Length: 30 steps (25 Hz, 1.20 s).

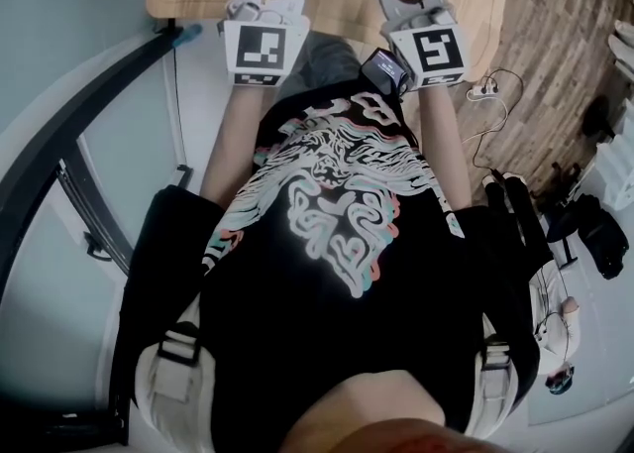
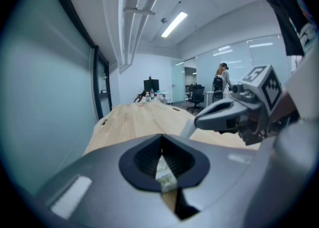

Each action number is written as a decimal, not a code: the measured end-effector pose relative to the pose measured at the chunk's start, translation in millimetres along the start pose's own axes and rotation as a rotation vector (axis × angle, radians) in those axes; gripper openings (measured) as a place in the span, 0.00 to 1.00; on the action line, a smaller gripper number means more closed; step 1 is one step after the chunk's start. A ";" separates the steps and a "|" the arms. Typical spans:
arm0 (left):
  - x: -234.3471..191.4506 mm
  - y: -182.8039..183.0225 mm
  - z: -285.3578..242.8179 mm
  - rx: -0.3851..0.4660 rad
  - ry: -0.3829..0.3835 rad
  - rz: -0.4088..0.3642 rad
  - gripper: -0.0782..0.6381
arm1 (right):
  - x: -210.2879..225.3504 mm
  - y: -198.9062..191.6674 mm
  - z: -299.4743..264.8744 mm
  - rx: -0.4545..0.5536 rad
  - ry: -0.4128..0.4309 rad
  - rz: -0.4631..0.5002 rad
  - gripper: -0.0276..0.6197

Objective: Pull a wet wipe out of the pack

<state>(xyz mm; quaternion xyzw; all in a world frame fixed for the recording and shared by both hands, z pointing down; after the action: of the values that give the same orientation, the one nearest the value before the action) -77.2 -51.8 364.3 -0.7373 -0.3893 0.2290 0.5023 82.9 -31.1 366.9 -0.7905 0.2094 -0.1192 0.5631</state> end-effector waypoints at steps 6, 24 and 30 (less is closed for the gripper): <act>0.3 10.7 5.5 0.011 0.007 -0.011 0.09 | -0.2 9.2 8.7 0.011 -0.009 0.008 0.05; 7.6 42.4 25.0 0.047 0.000 -0.078 0.09 | -16.5 32.5 42.8 0.083 -0.043 -0.010 0.05; 14.8 43.0 44.9 0.063 -0.017 -0.098 0.09 | -24.8 34.8 56.2 0.116 -0.090 -0.021 0.05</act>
<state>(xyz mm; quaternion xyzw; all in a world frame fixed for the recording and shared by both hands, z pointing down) -86.4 -23.0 308.0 -0.6990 -0.4219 0.2227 0.5327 78.0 18.0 316.4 -0.7633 0.1682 -0.1014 0.6155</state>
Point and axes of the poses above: the fingertips, and each gripper's own axes: z backward along the fingers, x to its right, y out of its top, the point moved 7 cm from there along z, backward along the fingers, and after that the axes turned 8 degrees about -y, right-handed, at the moved point
